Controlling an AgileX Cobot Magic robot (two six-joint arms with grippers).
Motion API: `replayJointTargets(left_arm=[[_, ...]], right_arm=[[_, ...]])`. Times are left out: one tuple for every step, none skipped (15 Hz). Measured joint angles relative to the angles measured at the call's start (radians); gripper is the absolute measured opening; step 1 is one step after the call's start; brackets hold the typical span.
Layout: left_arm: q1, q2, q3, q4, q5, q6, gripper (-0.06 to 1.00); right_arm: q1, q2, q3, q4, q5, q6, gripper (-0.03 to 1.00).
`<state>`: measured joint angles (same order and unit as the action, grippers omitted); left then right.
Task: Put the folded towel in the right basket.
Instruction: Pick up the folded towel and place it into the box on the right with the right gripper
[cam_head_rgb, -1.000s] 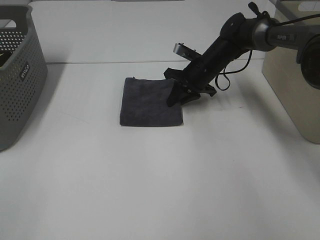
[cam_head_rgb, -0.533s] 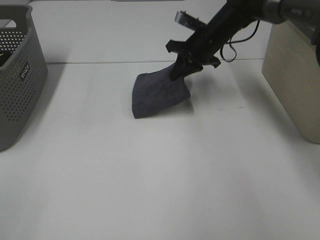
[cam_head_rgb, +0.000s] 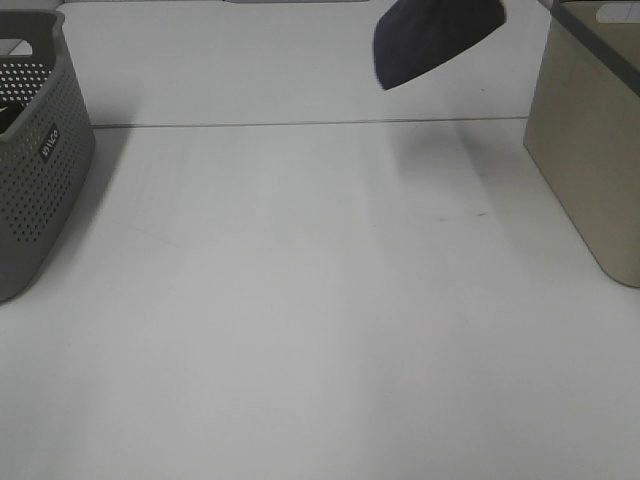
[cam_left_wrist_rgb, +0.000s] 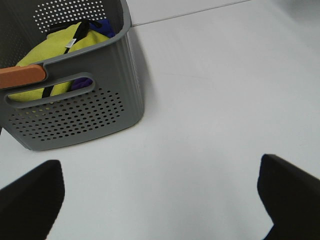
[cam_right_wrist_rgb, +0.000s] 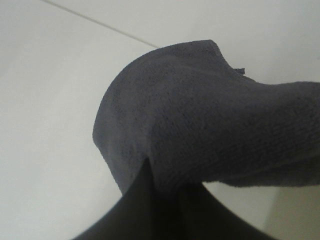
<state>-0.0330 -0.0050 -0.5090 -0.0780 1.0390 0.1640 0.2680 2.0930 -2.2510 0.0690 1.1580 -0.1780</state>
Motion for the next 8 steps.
replayJointTargets(left_arm=[[0.000,0.000,0.000,0.000,0.000,0.000,0.99],[0.000,0.000,0.000,0.000,0.000,0.000,0.99],[0.000,0.000,0.000,0.000,0.000,0.000,0.99],[0.000,0.000,0.000,0.000,0.000,0.000,0.99],[0.000,0.000,0.000,0.000,0.000,0.000,0.99],[0.000,0.000,0.000,0.000,0.000,0.000,0.99],[0.000,0.000,0.000,0.000,0.000,0.000,0.99],[0.000,0.000,0.000,0.000,0.000,0.000,0.99]], right_arm=[[0.000,-0.038,0.000,-0.097,0.001,0.031,0.04],[-0.012,-0.066,0.000,-0.157,0.003,0.060,0.04],[-0.040,-0.090,0.000,-0.175,0.006,0.077,0.04],[-0.089,-0.112,0.000,-0.167,0.013,0.083,0.04],[-0.148,-0.128,0.000,-0.138,0.030,0.090,0.04],[-0.216,-0.134,0.000,-0.105,0.048,0.094,0.04],[-0.295,-0.136,0.000,-0.069,0.058,0.095,0.04],[-0.365,-0.136,0.006,-0.021,0.060,0.095,0.04]])
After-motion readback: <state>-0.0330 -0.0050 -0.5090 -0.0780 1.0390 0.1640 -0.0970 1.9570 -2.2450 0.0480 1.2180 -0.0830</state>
